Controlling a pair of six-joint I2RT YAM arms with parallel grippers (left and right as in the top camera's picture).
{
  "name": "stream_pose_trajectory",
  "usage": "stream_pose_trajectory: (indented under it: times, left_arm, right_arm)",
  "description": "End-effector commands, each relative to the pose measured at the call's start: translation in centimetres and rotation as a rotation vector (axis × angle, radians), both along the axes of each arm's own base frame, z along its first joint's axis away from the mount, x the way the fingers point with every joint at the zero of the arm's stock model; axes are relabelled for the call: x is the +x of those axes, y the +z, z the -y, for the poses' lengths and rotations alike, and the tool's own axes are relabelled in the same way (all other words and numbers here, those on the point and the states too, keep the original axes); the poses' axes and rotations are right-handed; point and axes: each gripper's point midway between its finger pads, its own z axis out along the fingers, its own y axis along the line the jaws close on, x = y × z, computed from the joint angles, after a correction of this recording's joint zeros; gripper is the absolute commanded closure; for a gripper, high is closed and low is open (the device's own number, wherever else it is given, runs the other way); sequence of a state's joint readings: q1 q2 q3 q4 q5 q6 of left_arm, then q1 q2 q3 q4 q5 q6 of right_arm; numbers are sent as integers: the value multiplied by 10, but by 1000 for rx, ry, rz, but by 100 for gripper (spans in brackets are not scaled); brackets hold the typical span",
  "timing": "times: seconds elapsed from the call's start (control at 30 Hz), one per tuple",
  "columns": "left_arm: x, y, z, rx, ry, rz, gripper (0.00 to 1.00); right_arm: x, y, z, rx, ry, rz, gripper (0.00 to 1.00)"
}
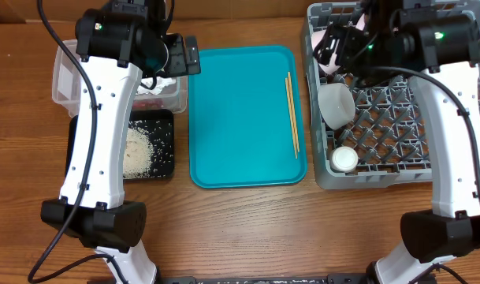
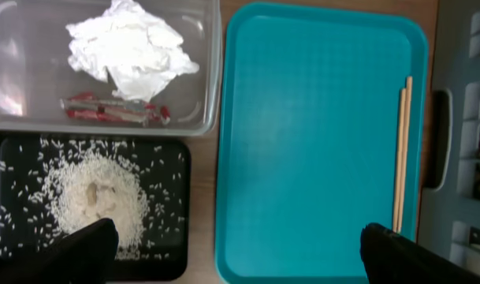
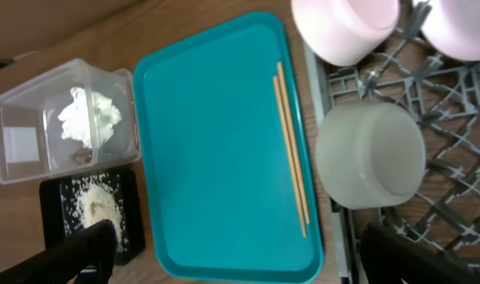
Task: Sort waste into correct bins and load items into the dishwasher
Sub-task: 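Release the plate and withdraw the right gripper from the rack, then reach the right gripper down to the wooden chopsticks on the tray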
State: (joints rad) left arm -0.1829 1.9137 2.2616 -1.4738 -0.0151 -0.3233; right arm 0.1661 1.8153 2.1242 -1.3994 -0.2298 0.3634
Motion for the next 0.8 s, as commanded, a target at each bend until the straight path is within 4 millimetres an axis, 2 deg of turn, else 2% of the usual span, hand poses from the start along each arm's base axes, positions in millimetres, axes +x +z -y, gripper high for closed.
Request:
stream_pose_trajectory:
  times: [0.0, 0.1, 0.2, 0.37, 0.53, 0.63, 0.77]
  left_arm:
    - [-6, 4, 1, -23, 21, -13, 0]
    - [-10, 1, -6, -37, 72, -39, 0]
    - [-9, 1, -18, -43, 115, -41, 0]
    - [-6, 2, -51, -42, 191, -36, 0]
    - [-2, 3, -74, -31, 225, -23, 0]
    - [-2, 3, -76, -28, 231, -22, 0]
    - [-1, 3, -76, -29, 230, -19, 0]
  right_arm:
    - [-2, -1, -17, -43, 33, 18, 0]
    - [-1, -11, -30, -134, 49, 42, 2]
    - [1, -29, -53, -192, 88, 62, 5]
    - [4, -79, -82, -267, 209, 71, 12]
    - [3, -136, -80, -300, 220, 8, 23]
    - [7, -161, -76, -307, 214, -13, 31]
    - [13, -185, -79, -335, 263, -23, 33]
